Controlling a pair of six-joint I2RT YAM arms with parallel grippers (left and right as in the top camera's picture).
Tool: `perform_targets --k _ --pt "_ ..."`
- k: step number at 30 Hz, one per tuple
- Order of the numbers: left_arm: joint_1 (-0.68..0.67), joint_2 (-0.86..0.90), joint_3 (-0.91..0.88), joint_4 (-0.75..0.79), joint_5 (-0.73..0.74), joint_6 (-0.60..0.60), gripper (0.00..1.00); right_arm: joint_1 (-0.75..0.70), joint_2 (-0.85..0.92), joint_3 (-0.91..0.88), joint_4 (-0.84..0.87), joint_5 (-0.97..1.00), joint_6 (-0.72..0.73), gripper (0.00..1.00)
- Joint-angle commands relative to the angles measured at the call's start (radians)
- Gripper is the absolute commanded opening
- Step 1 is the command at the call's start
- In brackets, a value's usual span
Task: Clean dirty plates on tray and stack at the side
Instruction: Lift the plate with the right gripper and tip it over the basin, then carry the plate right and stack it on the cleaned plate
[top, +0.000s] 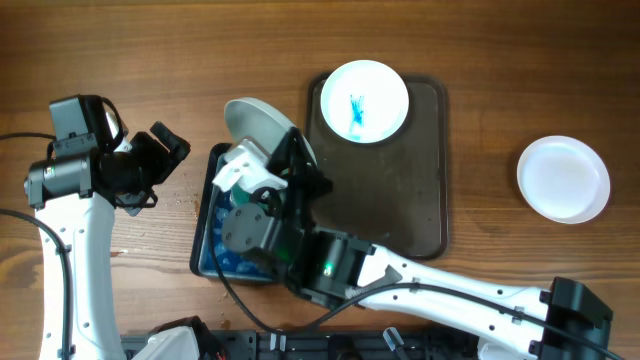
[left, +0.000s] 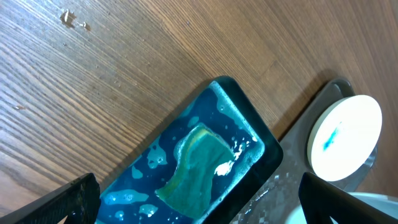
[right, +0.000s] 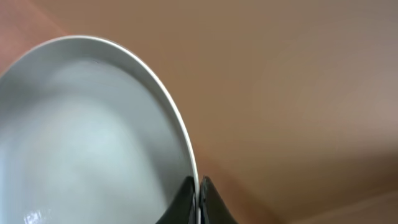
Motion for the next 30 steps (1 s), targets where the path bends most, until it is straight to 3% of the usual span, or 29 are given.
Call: perform_targets --k 1,5,11,14,20,26,30 --pt "0.006 -0.006 0.019 -0.001 0.016 0.005 1.0 -0.095 -0.003 0.01 -0.184 -0.325 0.5 0.04" --pt "0.006 -0.006 0.019 -0.001 0.016 0.005 1.0 -0.262 -0.002 0.011 -0.291 -0.74 0.701 0.04" --pt "0.006 -0.006 0.019 -0.001 0.016 0.005 1.0 -0.593 -0.116 0.011 -0.361 -1.218 0.842 0.04" --pt "0.006 -0.006 0.019 -0.001 0.016 0.005 1.0 -0.804 -0.193 0.011 -0.446 -1.339 0.871 0.04" --pt "0.006 -0.006 0.019 -0.001 0.016 0.005 1.0 -1.329 -0.255 0.01 -0.703 -1.347 0.867 0.04" --pt "0.006 -0.006 0.019 -0.001 0.016 0.005 1.0 -1.708 -0.182 0.008 -0.757 -1.267 0.871 0.04" --pt "0.006 -0.006 0.019 -0.001 0.016 0.005 1.0 -1.843 -0.092 0.008 -0.765 -1.218 0.87 0.04"
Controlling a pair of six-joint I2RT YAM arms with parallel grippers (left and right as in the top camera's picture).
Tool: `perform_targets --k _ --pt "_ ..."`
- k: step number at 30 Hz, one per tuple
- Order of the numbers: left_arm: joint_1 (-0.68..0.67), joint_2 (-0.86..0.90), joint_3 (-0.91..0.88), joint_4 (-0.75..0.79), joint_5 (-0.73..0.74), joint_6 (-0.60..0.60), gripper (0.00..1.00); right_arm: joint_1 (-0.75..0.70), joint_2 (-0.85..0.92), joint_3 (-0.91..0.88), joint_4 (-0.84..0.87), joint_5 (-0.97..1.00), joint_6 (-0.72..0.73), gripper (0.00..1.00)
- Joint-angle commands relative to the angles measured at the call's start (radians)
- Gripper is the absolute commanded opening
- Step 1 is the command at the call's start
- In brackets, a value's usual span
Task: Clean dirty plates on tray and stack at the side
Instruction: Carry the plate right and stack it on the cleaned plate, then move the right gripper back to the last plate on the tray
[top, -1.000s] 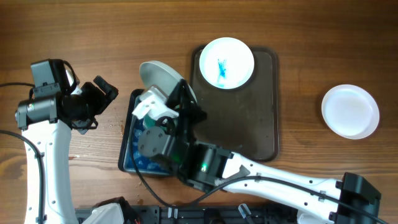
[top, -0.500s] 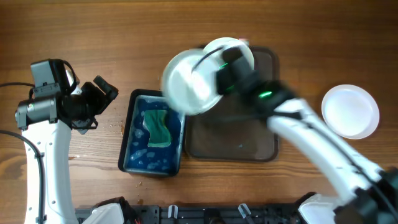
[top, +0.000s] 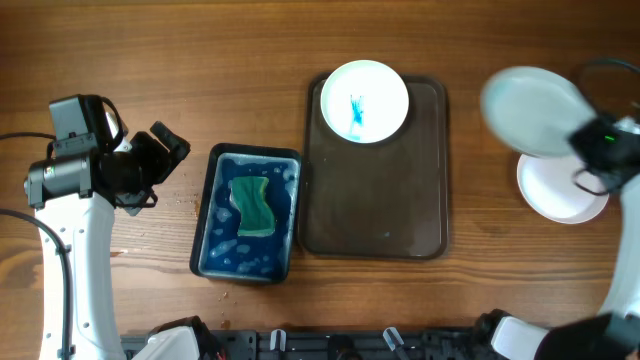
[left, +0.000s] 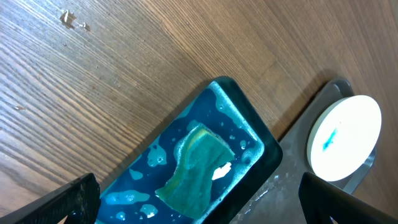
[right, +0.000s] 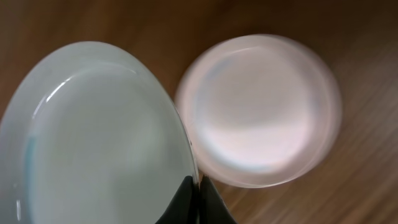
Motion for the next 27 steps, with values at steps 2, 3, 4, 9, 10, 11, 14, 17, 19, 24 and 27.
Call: perform_targets --k 2,3,4,9,10,11,14,17,19,24,27 --pt "0.006 -0.006 0.018 -0.001 0.016 0.005 1.0 -0.126 0.127 0.003 -0.023 0.065 0.012 0.04" --pt "0.006 -0.006 0.018 -0.001 0.016 0.005 1.0 -0.135 0.147 0.003 -0.029 0.075 0.011 0.05" --pt "0.006 -0.006 0.018 -0.001 0.016 0.005 1.0 -0.148 0.18 0.003 -0.04 0.096 0.011 0.04" --pt "0.006 -0.006 0.018 -0.001 0.016 0.005 1.0 -0.159 0.273 0.003 -0.105 0.221 0.007 0.04" --pt "0.006 -0.006 0.018 -0.001 0.016 0.005 1.0 -0.159 0.282 0.003 -0.119 0.27 0.002 0.06" --pt "0.006 -0.006 0.018 -0.001 0.015 0.005 1.0 -0.16 0.282 0.003 -0.128 0.288 -0.006 0.17" --pt "0.006 -0.006 0.018 -0.001 0.016 0.005 1.0 -0.158 0.261 0.017 -0.137 0.225 -0.048 0.44" --pt "0.006 -0.006 0.018 -0.001 0.016 0.005 1.0 -0.133 0.213 0.064 -0.153 -0.05 -0.097 0.52" --pt "0.006 -0.006 0.018 -0.001 0.016 0.005 1.0 -0.097 0.163 0.093 -0.148 -0.248 -0.153 0.57" --pt "0.006 -0.006 0.018 -0.001 0.016 0.005 1.0 0.078 -0.004 0.116 -0.122 -0.551 -0.315 0.57" --pt "0.006 -0.006 0.018 -0.001 0.016 0.005 1.0 0.256 -0.084 0.116 -0.145 -0.555 -0.435 0.52"
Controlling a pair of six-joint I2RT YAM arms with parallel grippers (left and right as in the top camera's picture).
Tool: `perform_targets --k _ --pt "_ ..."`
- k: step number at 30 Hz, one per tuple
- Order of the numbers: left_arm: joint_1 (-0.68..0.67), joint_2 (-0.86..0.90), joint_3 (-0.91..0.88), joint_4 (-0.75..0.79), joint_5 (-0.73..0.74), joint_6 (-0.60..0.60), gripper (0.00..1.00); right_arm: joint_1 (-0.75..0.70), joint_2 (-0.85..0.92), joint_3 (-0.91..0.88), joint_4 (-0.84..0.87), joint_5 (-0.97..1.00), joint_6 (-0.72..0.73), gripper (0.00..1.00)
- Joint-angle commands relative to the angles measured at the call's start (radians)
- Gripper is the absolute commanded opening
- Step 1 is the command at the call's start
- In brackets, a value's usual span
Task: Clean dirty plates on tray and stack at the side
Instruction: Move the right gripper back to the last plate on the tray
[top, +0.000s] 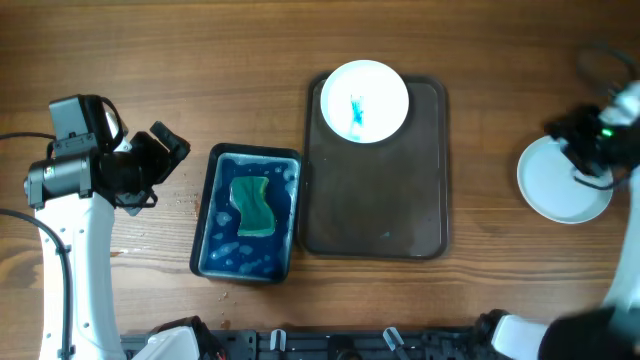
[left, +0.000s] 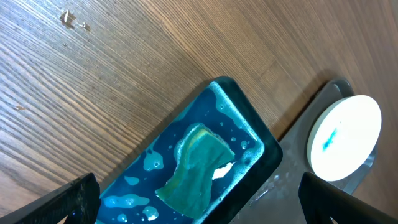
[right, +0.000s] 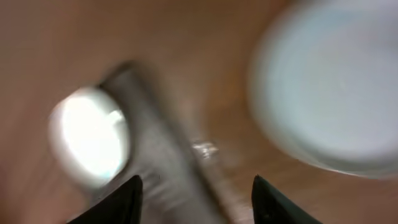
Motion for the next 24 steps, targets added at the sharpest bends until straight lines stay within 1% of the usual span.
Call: perform_targets --k 1,2,5,8,11,14,16,18,19,24 --pt "0.005 -0.006 0.018 -0.001 0.016 0.005 1.0 0.233 -0.118 0.02 -0.036 -0.179 -0.233 0.51" --pt "0.005 -0.006 0.018 -0.001 0.016 0.005 1.0 0.303 -0.129 0.019 -0.047 -0.159 -0.249 0.49" --pt "0.005 -0.006 0.018 -0.001 0.015 0.005 1.0 0.495 -0.124 0.009 -0.071 -0.047 -0.214 0.49" --pt "0.005 -0.006 0.018 -0.001 0.016 0.005 1.0 0.665 -0.098 -0.041 -0.061 0.124 -0.083 0.49" --pt "0.005 -0.006 0.018 -0.001 0.016 0.005 1.0 0.764 -0.061 -0.09 -0.054 0.242 0.018 0.49" --pt "0.005 -0.006 0.018 -0.001 0.016 0.005 1.0 0.793 -0.028 -0.124 -0.04 0.266 0.056 0.49" --pt "0.005 -0.006 0.018 -0.001 0.016 0.005 1.0 0.791 -0.013 -0.135 -0.026 0.27 0.079 0.55" --pt "0.005 -0.006 0.018 0.0 0.016 0.004 1.0 0.785 -0.003 -0.142 -0.003 0.27 0.101 0.56" --pt "0.005 -0.006 0.018 0.005 0.016 0.004 1.0 0.781 0.001 -0.144 0.012 0.269 0.108 0.59" --pt "0.005 -0.006 0.018 0.038 0.016 0.004 1.0 0.781 0.003 -0.145 0.048 0.266 0.156 0.61"
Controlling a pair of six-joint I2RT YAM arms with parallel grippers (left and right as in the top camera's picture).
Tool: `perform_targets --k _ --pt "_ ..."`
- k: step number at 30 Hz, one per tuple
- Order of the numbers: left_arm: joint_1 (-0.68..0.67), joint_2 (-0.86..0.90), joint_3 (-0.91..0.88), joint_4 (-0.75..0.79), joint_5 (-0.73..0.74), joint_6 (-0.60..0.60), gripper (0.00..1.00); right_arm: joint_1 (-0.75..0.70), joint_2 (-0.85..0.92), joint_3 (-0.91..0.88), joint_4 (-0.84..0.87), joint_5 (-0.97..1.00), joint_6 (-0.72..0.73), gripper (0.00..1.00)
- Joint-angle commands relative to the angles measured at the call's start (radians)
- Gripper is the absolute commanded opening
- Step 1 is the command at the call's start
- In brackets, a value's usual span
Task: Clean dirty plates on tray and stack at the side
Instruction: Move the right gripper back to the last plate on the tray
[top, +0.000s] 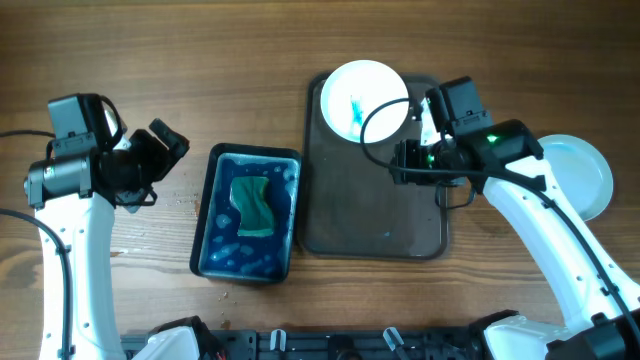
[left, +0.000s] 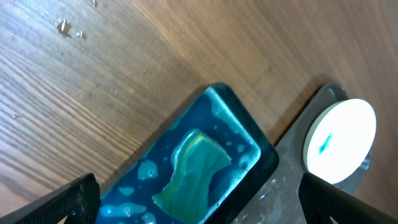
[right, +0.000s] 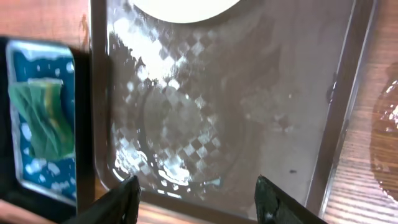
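Observation:
One white plate (top: 363, 98) smeared with blue sits at the far end of the dark tray (top: 340, 200); its rim shows in the right wrist view (right: 186, 7) and the left wrist view (left: 339, 140). Clean white plates (top: 588, 178) are stacked on the table to the right, partly behind my right arm. My right gripper (top: 415, 165) (right: 202, 205) hangs open and empty over the tray's middle. My left gripper (top: 165, 150) (left: 199, 211) is open and empty, left of the basin.
A blue basin (top: 215, 250) of soapy water holds a green sponge (top: 252, 205) left of the tray; the sponge (left: 189, 171) also shows in the left wrist view. Small crumbs (left: 65, 28) lie on the wooden table.
My right gripper was open beside the stacked plates at the right and is now over the tray, near the dirty plate. My left wrist has shifted slightly.
My right gripper held a white plate by its rim above the basin. Then it held that plate over the clean plate at the right. Then the plate lay on the stack and the gripper was open. Now the empty gripper is over the tray.

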Motion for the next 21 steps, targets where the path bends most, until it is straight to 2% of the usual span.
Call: perform_targets --k 1,5,8,10,15,17,18,21 --pt "0.006 -0.006 0.018 0.01 0.025 0.003 1.0 -0.003 0.004 -0.002 0.01 0.023 0.056 0.61" --pt "0.002 -0.003 0.018 -0.004 0.137 0.038 1.0 -0.003 0.004 -0.002 -0.002 0.024 0.051 0.64" --pt "-0.044 0.023 0.018 0.018 0.119 0.214 1.0 -0.003 0.004 -0.002 -0.007 0.024 0.051 0.64" --pt "-0.094 0.061 0.018 0.019 0.043 0.274 1.0 -0.003 0.004 -0.002 -0.005 0.024 0.051 0.64" --pt "-0.164 0.117 0.018 0.031 0.067 0.26 1.0 -0.003 0.004 -0.002 -0.005 0.024 0.051 0.65" --pt "-0.181 0.13 0.018 0.069 0.028 0.26 0.99 -0.003 0.004 -0.002 -0.005 0.024 0.051 0.65" --pt "-0.19 0.14 0.018 0.086 -0.022 0.262 0.93 -0.003 0.004 -0.002 -0.006 0.024 0.051 0.65" --pt "-0.217 0.186 0.018 0.099 -0.155 0.263 0.66 -0.003 0.004 -0.002 -0.009 0.024 0.052 0.65"
